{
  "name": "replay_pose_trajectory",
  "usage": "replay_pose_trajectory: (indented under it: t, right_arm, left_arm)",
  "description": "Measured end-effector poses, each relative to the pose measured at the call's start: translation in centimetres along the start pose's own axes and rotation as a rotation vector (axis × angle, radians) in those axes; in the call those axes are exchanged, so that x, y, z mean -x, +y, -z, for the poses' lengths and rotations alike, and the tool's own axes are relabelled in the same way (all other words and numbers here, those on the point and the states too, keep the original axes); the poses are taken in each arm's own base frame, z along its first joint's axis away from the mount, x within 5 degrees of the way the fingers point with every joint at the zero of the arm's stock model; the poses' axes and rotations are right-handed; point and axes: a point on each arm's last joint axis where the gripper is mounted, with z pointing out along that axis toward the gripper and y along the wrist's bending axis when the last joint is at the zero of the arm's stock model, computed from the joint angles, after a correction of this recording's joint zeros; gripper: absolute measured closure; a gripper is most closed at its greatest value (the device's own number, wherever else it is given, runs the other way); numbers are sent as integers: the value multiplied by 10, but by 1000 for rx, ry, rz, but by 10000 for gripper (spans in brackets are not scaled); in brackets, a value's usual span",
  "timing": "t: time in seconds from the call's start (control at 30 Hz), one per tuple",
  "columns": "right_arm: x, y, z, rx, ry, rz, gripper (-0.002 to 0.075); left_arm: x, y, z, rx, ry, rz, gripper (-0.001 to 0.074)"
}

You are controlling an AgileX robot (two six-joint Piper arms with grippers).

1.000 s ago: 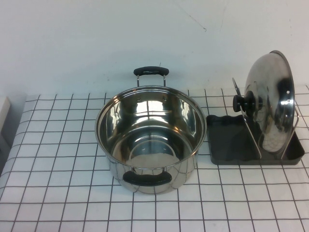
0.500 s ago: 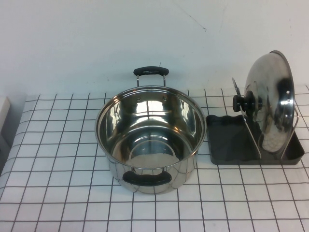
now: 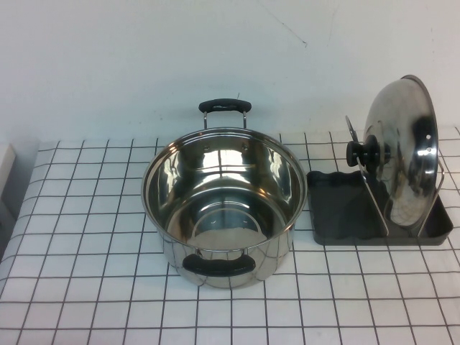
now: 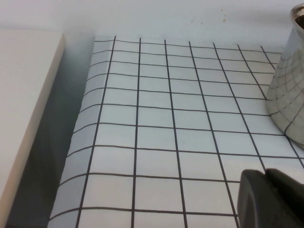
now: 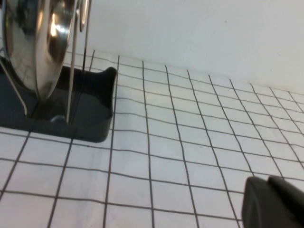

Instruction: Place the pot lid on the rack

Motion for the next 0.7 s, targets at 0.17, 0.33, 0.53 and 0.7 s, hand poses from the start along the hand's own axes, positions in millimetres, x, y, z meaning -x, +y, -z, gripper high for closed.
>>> replay_pose_trajectory:
  t: [0.17, 0.33, 0.53, 0.7]
  right_arm:
    - [-4, 0, 0, -1, 45, 19, 726]
    - [-9, 2, 1, 22, 102, -16, 726]
    - [-9, 2, 1, 30, 100, -70, 726]
    - [-8, 6, 1, 97, 85, -81, 726]
  left_arm:
    - [0, 0, 0, 0, 0, 0, 737]
    - [0, 0, 0, 0, 0, 0, 737]
    - [0, 0, 0, 0, 0, 0, 737]
    - [0, 0, 0, 0, 0, 0, 737]
